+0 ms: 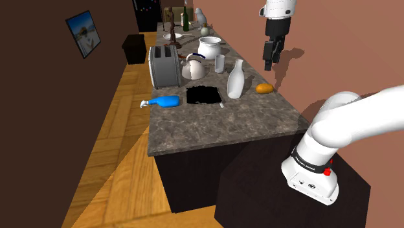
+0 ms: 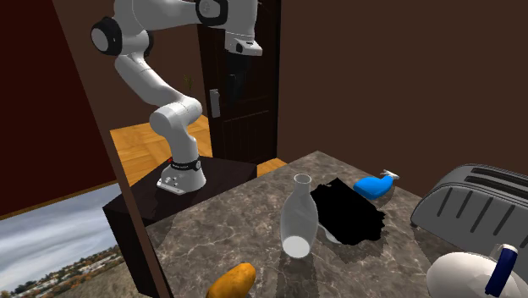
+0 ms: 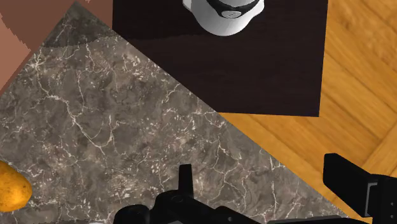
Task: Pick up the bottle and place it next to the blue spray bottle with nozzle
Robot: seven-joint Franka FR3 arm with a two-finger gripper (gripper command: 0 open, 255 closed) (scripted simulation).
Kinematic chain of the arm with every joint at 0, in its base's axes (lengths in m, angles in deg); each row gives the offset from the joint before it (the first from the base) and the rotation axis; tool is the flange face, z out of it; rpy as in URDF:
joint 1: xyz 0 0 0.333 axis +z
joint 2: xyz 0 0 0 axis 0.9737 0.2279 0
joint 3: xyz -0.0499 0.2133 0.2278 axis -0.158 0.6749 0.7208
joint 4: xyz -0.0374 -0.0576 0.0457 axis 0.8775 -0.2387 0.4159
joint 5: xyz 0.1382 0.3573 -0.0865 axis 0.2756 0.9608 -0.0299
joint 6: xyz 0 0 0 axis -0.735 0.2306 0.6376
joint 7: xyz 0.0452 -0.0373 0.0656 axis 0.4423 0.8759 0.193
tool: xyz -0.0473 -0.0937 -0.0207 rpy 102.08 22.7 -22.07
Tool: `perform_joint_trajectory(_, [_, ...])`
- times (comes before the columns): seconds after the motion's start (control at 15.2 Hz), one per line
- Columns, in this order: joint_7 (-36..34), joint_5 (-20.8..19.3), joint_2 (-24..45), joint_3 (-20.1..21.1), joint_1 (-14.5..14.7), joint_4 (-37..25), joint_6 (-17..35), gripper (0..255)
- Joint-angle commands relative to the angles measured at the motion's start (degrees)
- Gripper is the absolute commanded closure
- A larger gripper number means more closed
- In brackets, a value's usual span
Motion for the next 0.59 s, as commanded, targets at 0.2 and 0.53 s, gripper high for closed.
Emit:
perform_joint_trajectory(0.2, [2.33,-1.73,5.17,-2.33,-0.62,-1.36,4.08,0])
perform_joint_trajectory(0.53, [6.11,-3.63,14.52,-6.01,-1.39,-5.10,10.22,0])
